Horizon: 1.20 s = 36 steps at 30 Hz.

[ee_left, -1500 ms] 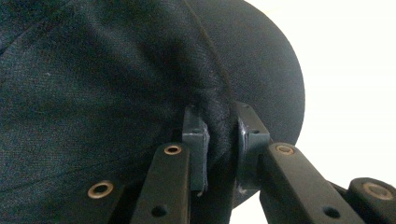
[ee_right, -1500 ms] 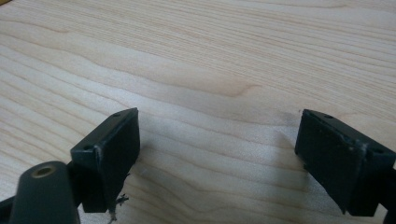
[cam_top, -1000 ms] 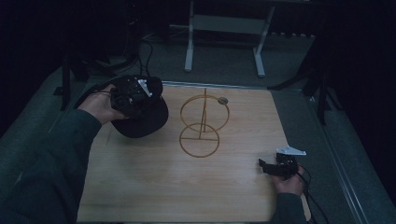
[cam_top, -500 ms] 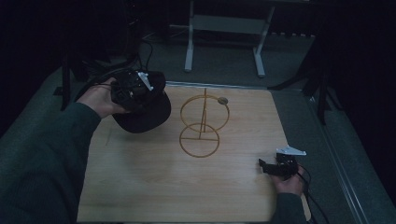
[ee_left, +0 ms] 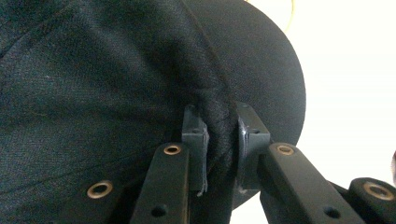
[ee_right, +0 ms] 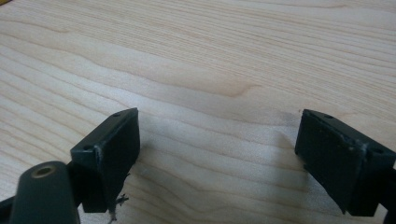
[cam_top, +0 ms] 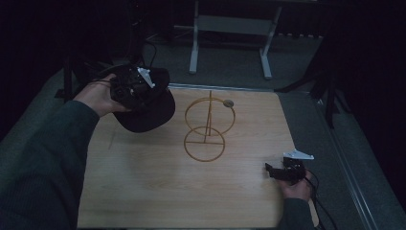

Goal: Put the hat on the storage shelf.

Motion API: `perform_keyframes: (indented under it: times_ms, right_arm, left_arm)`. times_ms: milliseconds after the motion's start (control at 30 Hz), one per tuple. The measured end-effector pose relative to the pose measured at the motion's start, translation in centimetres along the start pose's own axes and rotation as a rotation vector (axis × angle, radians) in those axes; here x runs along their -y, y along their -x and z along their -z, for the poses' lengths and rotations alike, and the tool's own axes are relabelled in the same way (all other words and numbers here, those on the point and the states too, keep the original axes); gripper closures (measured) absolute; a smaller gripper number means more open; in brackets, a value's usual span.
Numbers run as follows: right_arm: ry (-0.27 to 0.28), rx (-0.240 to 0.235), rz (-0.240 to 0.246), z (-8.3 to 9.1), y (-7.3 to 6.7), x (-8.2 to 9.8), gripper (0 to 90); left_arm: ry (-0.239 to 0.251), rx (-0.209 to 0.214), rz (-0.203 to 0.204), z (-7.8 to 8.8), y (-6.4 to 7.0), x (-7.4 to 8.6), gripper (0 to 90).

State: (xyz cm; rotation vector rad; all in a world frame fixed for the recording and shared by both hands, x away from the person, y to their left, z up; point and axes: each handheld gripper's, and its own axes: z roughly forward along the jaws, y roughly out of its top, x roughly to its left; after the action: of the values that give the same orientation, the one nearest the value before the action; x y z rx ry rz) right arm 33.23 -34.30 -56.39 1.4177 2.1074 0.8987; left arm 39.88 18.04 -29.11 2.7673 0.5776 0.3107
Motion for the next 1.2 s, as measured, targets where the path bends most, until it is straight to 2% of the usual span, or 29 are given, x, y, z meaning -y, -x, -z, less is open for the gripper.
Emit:
perform_keyframes:
  times_ms: [167,300,800,1200]
  right_arm:
    - [0.000,0.000,0.000,0.0,0.0,0.0,14.0]
    - [-0.001,0.000,0.001,0.0,0.0,0.0,14.0]
    - [0.000,0.000,0.002,0.0,0.0,0.0,14.0]
    - [0.001,0.000,0.000,0.0,0.0,0.0,14.0]
  left_arm:
    - [0.016,0.003,-0.023,0.5,0.0,-0.3,76.9]
    - [0.014,-0.016,-0.044,0.8,0.2,-0.7,76.8]
    - [0.023,-0.005,-0.073,2.1,0.4,-1.8,76.6]
    - [0.024,-0.013,-0.102,3.1,0.7,-3.3,76.0]
